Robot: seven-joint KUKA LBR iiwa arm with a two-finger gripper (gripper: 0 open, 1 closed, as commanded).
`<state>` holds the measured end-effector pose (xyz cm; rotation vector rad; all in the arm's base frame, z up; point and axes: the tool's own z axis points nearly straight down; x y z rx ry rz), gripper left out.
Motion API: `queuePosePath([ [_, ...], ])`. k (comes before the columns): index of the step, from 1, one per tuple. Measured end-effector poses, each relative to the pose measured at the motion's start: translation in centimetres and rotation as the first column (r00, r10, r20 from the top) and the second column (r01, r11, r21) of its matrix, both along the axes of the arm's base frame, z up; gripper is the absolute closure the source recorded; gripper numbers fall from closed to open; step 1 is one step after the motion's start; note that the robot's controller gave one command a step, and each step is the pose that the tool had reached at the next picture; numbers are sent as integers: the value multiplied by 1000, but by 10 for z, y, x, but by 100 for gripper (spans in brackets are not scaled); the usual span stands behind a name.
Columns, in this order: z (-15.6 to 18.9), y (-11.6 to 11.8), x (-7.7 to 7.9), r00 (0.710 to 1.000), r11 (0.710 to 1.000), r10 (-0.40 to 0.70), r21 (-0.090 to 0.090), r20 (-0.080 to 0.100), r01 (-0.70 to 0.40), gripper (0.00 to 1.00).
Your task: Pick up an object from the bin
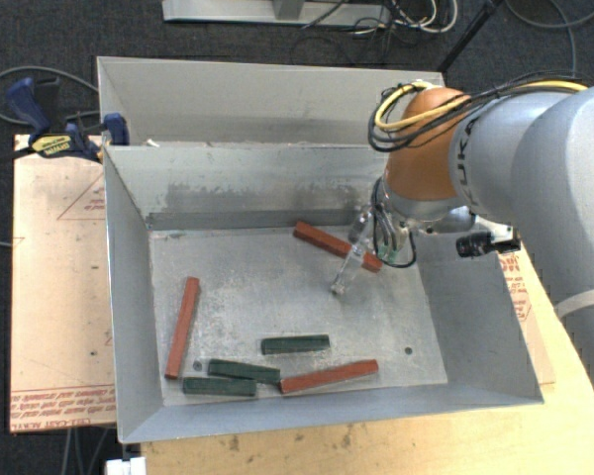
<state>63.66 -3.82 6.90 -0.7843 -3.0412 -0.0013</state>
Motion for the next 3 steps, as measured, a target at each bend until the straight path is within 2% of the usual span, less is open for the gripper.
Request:
queuePosePath([
  [1, 0, 1, 1, 1000, 1000, 3, -1, 2, -3, 0],
  [2, 1, 1, 1, 1000, 1000, 3, -1, 4, -3, 100],
  [3, 38, 1, 3, 1000, 1000, 5, -1, 7, -5, 100],
])
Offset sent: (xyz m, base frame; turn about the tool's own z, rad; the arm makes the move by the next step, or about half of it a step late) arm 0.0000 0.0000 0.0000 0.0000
